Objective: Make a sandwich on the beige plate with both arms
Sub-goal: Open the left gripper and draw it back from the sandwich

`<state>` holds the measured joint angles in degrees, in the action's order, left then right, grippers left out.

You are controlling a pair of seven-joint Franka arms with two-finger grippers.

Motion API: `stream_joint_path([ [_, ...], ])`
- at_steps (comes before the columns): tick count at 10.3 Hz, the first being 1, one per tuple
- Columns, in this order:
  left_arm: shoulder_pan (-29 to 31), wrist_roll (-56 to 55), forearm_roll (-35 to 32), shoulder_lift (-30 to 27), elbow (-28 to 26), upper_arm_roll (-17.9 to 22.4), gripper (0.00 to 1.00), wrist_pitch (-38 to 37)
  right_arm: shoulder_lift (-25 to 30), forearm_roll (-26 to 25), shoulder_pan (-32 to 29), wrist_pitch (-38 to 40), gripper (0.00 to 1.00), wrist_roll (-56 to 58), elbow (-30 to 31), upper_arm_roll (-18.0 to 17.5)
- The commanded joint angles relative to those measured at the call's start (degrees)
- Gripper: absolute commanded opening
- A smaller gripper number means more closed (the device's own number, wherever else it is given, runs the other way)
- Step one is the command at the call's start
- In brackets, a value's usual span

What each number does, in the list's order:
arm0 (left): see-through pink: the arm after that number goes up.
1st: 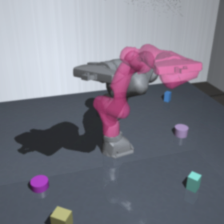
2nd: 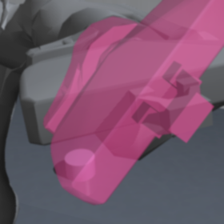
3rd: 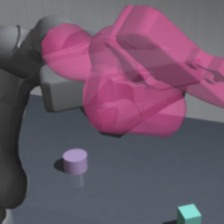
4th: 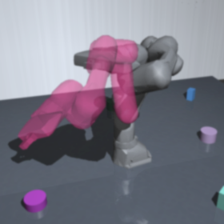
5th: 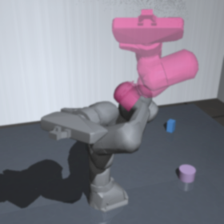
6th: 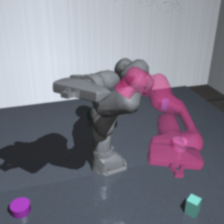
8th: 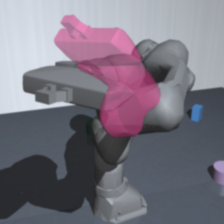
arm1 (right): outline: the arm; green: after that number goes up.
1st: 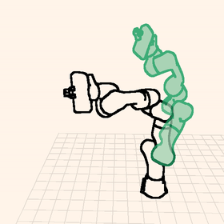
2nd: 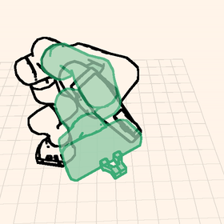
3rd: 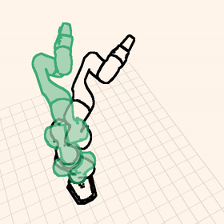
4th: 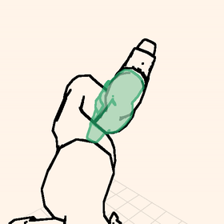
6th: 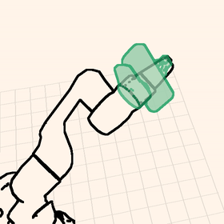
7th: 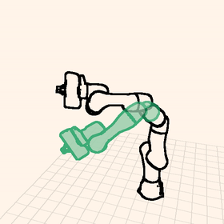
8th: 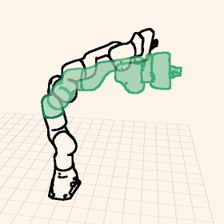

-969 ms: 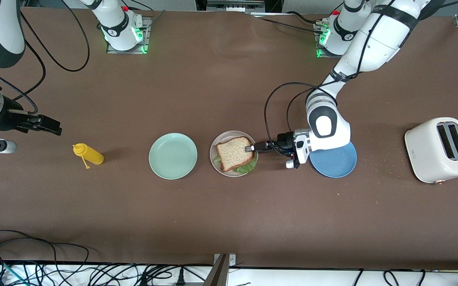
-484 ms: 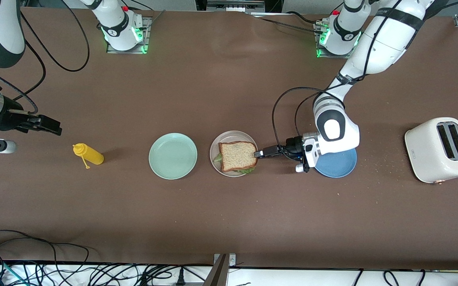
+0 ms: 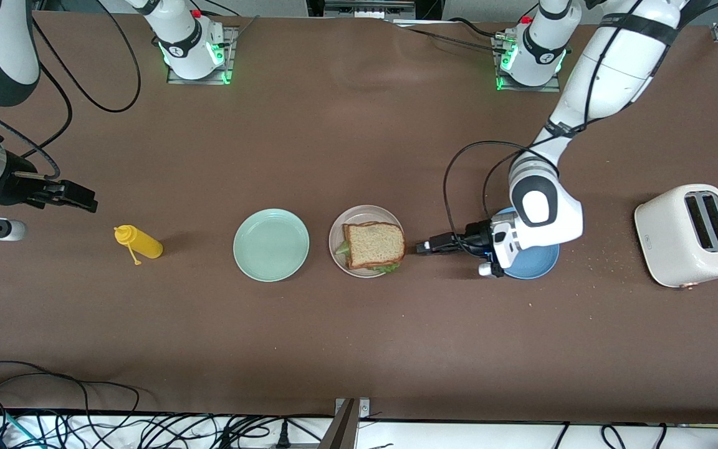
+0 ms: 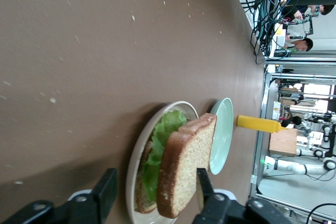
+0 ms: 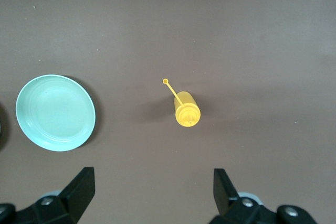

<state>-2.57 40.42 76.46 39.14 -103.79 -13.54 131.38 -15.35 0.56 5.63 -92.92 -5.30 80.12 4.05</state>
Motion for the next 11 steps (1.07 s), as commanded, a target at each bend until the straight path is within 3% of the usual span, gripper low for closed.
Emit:
stream_joint_path([
  [1, 1.07, -6.2, -10.31, -6.25, -3.16, 2.01, 1.0, 0.11, 0.94, 1.02, 0.52, 0.37, 1.0, -0.68, 0.74, 0.52],
  [4, 7.03, -15.43, -31.58, -11.71, -5.63, 2.29, 1.0, -0.77, 0.07, 1.46, 0.52, 0.98, 1.0, -9.17, -1.09, -0.17],
  [8, 12.05, -26.61, -58.91, -17.15, -6.08, 2.29, 1.0, -5.15, -0.03, 1.38, 0.35, 0.54, 1.0, -5.79, -1.02, -0.71],
  [11, 12.24, -27.59, -68.0, -22.34, -6.08, 3.51, 1.0, -10.07, -0.03, 1.72, 0.35, 0.46, 1.0, -5.6, -1.02, -0.62],
])
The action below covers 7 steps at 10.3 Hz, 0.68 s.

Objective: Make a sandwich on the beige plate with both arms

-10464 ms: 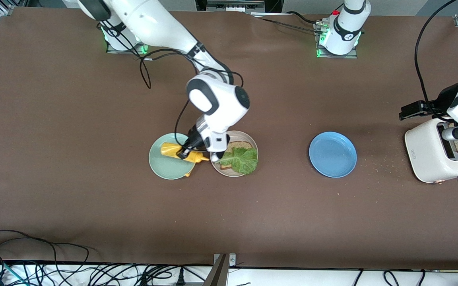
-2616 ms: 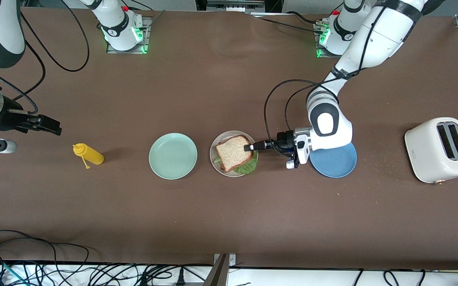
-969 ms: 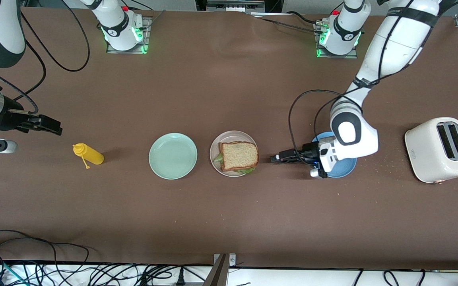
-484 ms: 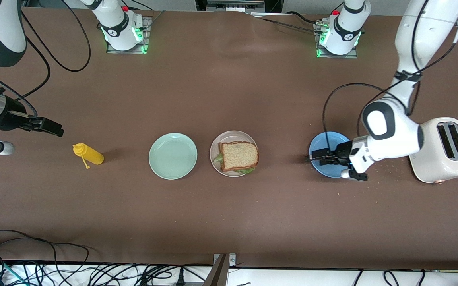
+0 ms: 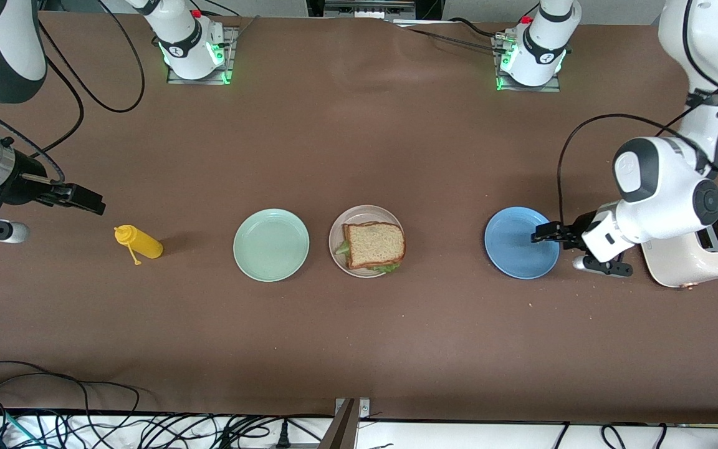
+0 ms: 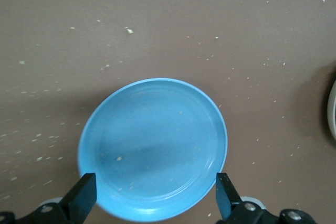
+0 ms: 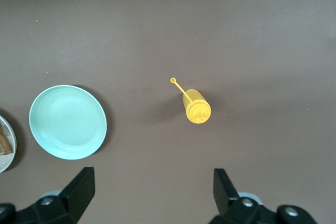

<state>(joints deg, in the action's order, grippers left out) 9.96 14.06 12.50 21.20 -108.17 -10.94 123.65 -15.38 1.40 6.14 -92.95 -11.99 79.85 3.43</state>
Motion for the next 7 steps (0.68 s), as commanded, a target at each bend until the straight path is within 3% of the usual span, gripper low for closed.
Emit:
stream_joint_path([
  [1, -0.64, -1.49, -4.5, -6.24, -1.69, 1.53, 1.0, -4.36, 0.0, 0.97, -0.16, 0.49, 1.0, 1.01, -0.75, 0.0],
  [4, -4.32, -9.1, -10.01, -13.62, -1.61, 5.74, 1.0, -12.27, -0.09, 1.06, -0.6, 0.4, 1.0, 1.09, -0.75, 0.0],
  [6, -4.33, -12.81, -11.35, -15.83, 0.93, 5.85, 1.0, -18.49, -0.09, 1.24, -0.6, 0.4, 1.0, 1.18, -0.75, 0.0],
  [7, -4.42, -12.74, -16.06, -17.14, 2.6, 5.85, 1.0, -21.14, -0.09, 1.24, -0.6, 0.4, 1.0, 1.18, -0.75, 0.0],
])
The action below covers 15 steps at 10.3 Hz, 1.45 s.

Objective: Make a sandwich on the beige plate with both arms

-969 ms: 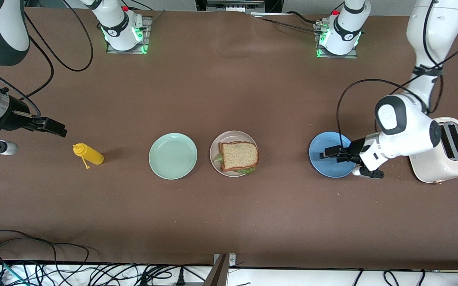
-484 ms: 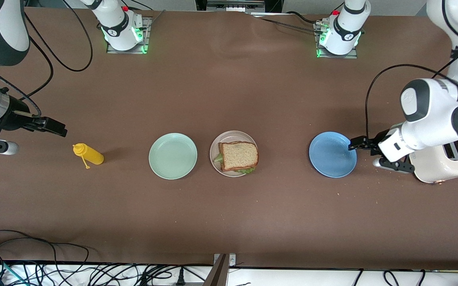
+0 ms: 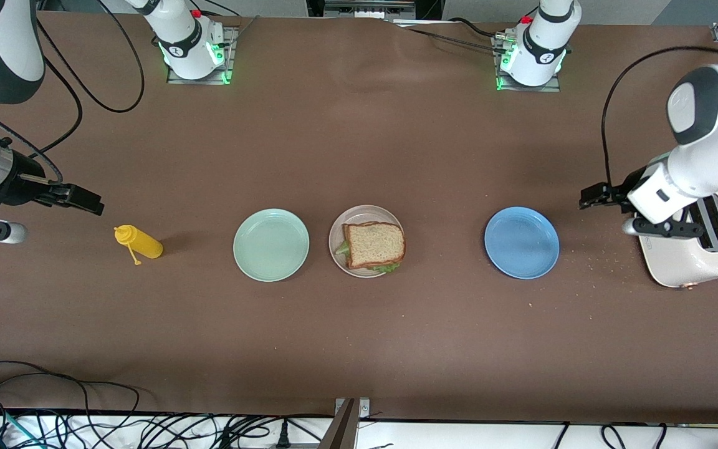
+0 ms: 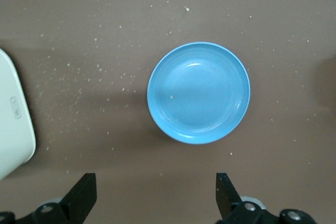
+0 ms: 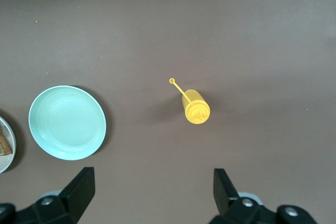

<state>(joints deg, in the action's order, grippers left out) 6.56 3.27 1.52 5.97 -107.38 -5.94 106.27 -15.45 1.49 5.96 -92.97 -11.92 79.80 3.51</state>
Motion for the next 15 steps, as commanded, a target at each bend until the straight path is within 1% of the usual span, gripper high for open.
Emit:
stream_joint_path([
  [1, -1.03, -1.95, -9.47, -3.05, 3.12, 0.32, 1.0, -6.75, -0.02, 1.15, -0.42, 0.43, 1.0, 1.11, -0.78, -0.08],
  [3, -1.03, -1.86, -9.25, -3.85, 6.37, 0.32, 1.0, -12.03, -0.02, 1.06, -0.42, 0.43, 1.0, 1.11, -0.78, -0.08],
  [4, -1.03, -1.86, -7.77, -3.94, 8.74, 0.06, 1.0, -14.49, -0.02, 1.06, -0.42, 0.43, 1.0, 1.11, -0.78, -0.08],
  [5, -0.42, -1.86, -3.58, -4.12, 11.46, 0.05, 1.0, -15.03, -0.11, 0.97, -0.42, 0.43, 1.0, 1.02, -0.78, -0.17],
  [6, -0.24, -1.95, -0.76, -4.12, 13.58, 0.14, 1.0, -15.13, -0.11, 0.97, -0.42, 0.34, 1.0, 0.93, -0.78, -0.17],
  [9, -0.32, -2.03, -0.46, -6.14, 14.74, 0.14, 1.0, -15.48, -0.28, 0.97, -0.42, 0.34, 1.0, 1.11, -0.87, -0.17],
  [11, -0.41, -1.86, -0.99, -6.05, 16.14, 0.14, 1.0, -18.63, -0.28, 1.06, -0.42, 0.34, 1.0, 1.2, -0.87, -0.17],
  [15, -1.47, -1.77, -0.56, -6.14, 16.32, 0.23, 1.0, -20.14, -0.37, 1.06, -0.42, 0.34, 1.0, 1.2, -0.87, -0.17],
])
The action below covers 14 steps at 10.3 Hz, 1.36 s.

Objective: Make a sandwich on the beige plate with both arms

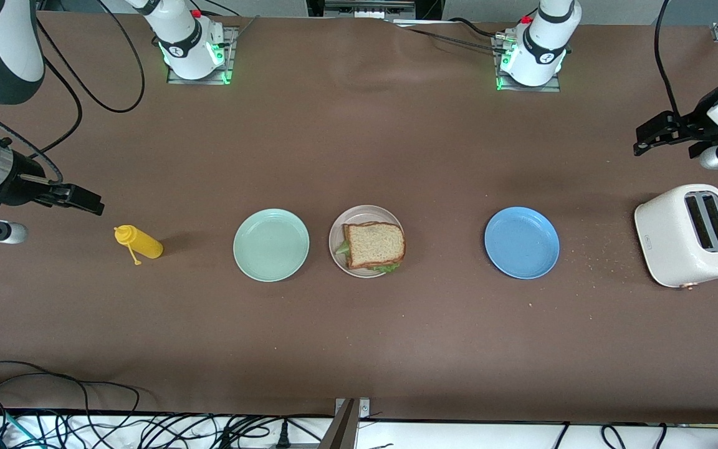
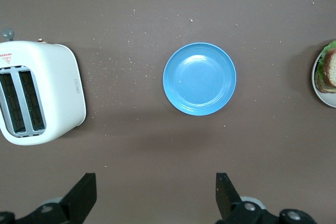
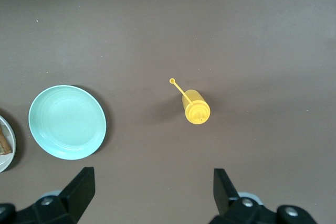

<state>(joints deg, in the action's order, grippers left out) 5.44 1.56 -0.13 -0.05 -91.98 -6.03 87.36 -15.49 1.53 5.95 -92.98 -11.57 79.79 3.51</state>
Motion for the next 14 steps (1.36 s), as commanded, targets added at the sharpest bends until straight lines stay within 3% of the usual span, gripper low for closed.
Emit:
stream_joint_path([
  [1, -0.42, -0.07, 1.35, -0.04, 0.93, 0.31, 1.0, -1.23, -0.33, 1.02, -0.41, 0.35, 1.0, 0.85, -0.86, -0.17],
  [3, -0.6, -0.07, 1.53, 0.83, 1.1, 0.31, 1.0, -1.14, -0.33, 0.93, -0.41, 0.35, 1.0, 0.85, -0.86, -0.17],
  [6, -0.07, -0.07, 1.44, 3.38, 6.2, 0.31, 1.0, -1.84, -0.33, 0.93, -0.41, 0.35, 1.0, 0.85, -0.86, -0.17],
  [14, -0.51, -0.07, 1.36, 3.74, 6.12, 0.31, 1.0, -1.84, -0.25, 0.84, -0.15, 1.05, 1.0, 0.76, -0.86, -0.17],
])
